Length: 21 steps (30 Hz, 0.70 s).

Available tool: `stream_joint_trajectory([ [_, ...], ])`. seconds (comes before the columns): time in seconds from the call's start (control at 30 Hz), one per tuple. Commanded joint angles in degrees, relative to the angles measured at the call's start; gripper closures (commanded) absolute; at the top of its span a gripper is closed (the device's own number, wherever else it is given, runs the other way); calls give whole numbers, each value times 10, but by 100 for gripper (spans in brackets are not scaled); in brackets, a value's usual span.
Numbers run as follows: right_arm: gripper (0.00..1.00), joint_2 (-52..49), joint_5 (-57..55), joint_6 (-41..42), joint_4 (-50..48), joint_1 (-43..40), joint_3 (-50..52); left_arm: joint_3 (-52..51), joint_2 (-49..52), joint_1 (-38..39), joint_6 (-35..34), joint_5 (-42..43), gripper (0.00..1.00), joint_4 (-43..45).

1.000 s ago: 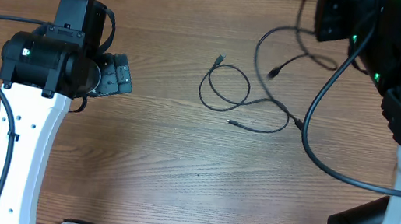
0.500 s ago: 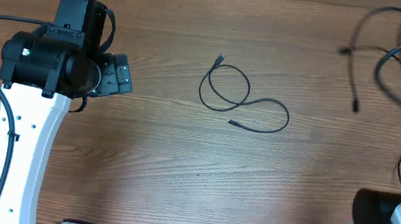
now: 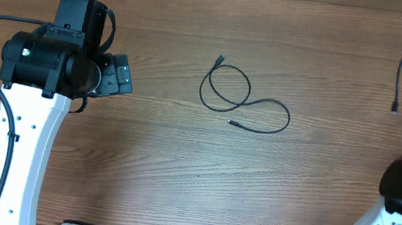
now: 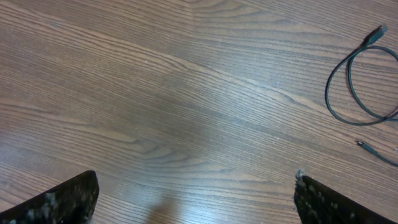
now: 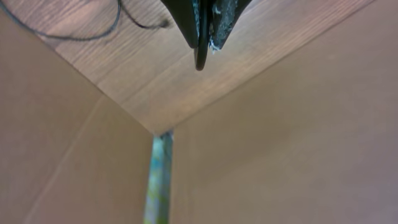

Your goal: Untangle cables

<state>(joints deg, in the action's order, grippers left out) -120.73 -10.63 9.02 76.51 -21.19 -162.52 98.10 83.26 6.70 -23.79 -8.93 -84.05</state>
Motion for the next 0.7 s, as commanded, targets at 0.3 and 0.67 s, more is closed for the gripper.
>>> stream_joint_trajectory([
  [0.3, 96, -111, 35, 30, 11, -67, -2, 6, -4, -2, 5, 2, 0, 1],
  [0.67, 82, -148, 59, 30, 22, -86, 74, 6, -4, -2, 5, 2, 0, 1],
])
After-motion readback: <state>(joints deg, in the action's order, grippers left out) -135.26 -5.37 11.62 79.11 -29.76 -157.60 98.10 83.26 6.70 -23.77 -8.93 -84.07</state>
